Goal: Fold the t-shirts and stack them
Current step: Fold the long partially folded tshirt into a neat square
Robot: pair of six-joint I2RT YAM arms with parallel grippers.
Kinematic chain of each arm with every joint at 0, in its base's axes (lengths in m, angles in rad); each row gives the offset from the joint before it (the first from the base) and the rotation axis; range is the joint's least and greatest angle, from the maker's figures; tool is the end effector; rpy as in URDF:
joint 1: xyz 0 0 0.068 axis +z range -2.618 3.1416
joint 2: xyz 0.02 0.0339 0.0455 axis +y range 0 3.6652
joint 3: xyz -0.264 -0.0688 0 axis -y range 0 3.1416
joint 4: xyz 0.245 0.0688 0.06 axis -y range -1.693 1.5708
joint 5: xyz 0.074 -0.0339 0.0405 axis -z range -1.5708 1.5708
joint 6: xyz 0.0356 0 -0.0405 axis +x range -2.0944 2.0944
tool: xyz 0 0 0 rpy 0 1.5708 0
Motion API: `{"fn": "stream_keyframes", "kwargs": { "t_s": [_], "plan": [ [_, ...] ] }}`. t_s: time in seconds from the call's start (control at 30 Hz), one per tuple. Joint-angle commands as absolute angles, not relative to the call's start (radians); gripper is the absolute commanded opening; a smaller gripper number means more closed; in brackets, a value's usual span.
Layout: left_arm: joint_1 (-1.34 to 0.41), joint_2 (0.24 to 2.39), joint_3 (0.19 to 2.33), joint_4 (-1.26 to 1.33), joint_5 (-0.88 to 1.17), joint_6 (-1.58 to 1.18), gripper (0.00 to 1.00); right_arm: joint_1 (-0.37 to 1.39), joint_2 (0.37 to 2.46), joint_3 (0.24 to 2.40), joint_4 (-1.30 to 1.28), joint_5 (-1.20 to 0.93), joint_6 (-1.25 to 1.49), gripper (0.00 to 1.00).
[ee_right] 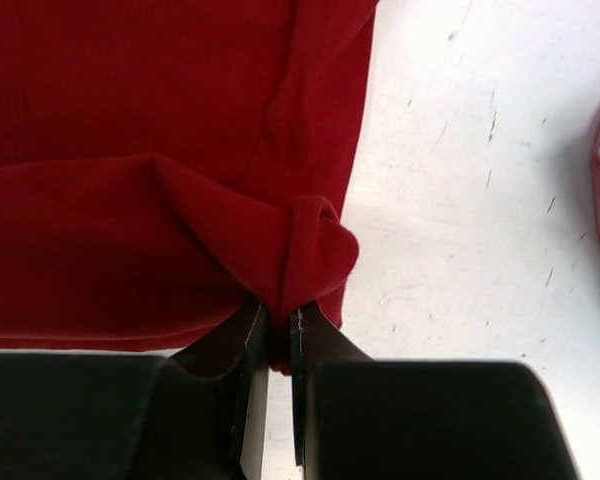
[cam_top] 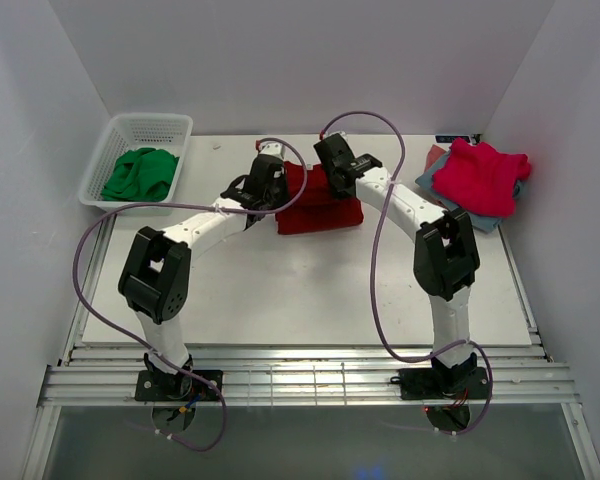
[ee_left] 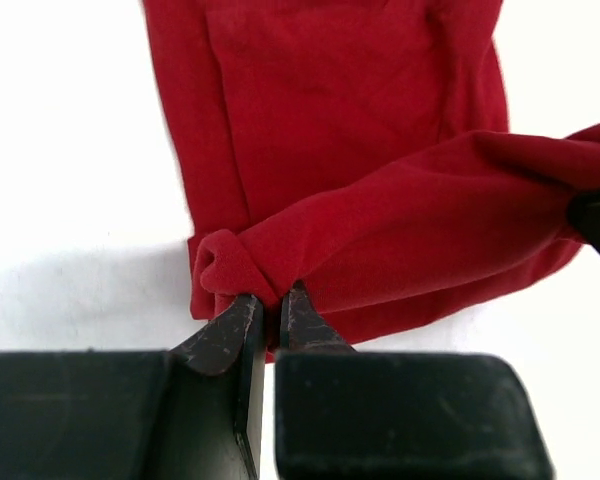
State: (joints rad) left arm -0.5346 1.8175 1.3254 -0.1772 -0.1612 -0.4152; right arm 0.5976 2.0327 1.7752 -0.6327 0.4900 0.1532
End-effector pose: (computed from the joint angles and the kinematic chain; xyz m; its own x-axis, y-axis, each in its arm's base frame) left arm 0.3594 -0.2062 0.2389 -0.6477 -0.0792 -0.7578 0.1457 0.9633 -0.2252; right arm 0.3865 0.2428 0.2635 -0.6734 -0.2954 -0.6777 -0.1506 0.9523 -0.2655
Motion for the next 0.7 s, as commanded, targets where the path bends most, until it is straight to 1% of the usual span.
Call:
{"fn": "stream_keyframes", "kwargs": {
  "t_s": [0.0,0.1,0.2,0.23,0.27,0.3,0.33,0.37,0.4,0.43,0.47,0.5,0.53,0.57,0.67],
  "plan": [
    [-0.512,1.833,1.408,-0.133,-0.155,-0.406,0.0,0.571,2.063,1.879,-0.604,0.526,0.114,0.08],
    [-0.497,1.885,1.456,-0.114,-0.146,-0.416,0.0,0.549,2.104,1.93,-0.601,0.526,0.114,0.08],
    [-0.48,1.968,1.531,-0.092,-0.153,-0.408,0.0,0.52,2.164,1.989,-0.575,0.52,0.11,0.08],
    [-0.473,2.024,1.558,-0.089,-0.161,-0.4,0.0,0.512,2.202,2.006,-0.545,0.517,0.104,0.08],
    [-0.469,2.057,1.624,-0.087,-0.19,-0.385,0.05,0.494,2.221,2.029,-0.516,0.514,0.103,0.11],
    [-0.462,2.09,1.662,-0.087,-0.216,-0.379,0.33,0.482,2.236,2.031,-0.465,0.502,0.092,0.29],
    [-0.459,2.124,1.704,-0.09,-0.251,-0.376,0.44,0.457,2.262,2.028,-0.343,0.505,0.08,0.44],
    [-0.459,2.181,1.745,-0.091,-0.324,-0.362,0.49,0.442,2.275,2.028,-0.283,0.515,0.081,0.57],
    [-0.456,2.201,1.831,-0.092,-0.368,-0.354,0.54,0.428,2.289,2.057,-0.246,0.511,0.092,0.64],
    [-0.448,2.216,1.876,-0.1,-0.403,-0.354,0.6,0.411,2.299,2.081,-0.22,0.502,0.104,0.64],
    [-0.443,2.223,1.914,-0.126,-0.428,-0.356,0.6,0.388,2.293,2.095,-0.157,0.502,0.118,0.66],
    [-0.439,2.218,1.968,-0.135,-0.483,-0.365,0.61,0.382,2.278,2.095,-0.109,0.502,0.107,0.92],
    [-0.433,2.208,1.982,-0.143,-0.503,-0.368,0.61,0.377,2.229,2.054,-0.056,0.503,0.086,0.93],
    [-0.431,2.192,1.986,-0.144,-0.514,-0.371,0.61,0.376,2.202,2.025,0.048,0.506,0.063,0.9],
    [-0.433,2.129,1.967,-0.146,-0.467,-0.397,0.61,0.374,2.096,1.907,0.112,0.448,0.003,0.9]
  ]
}}
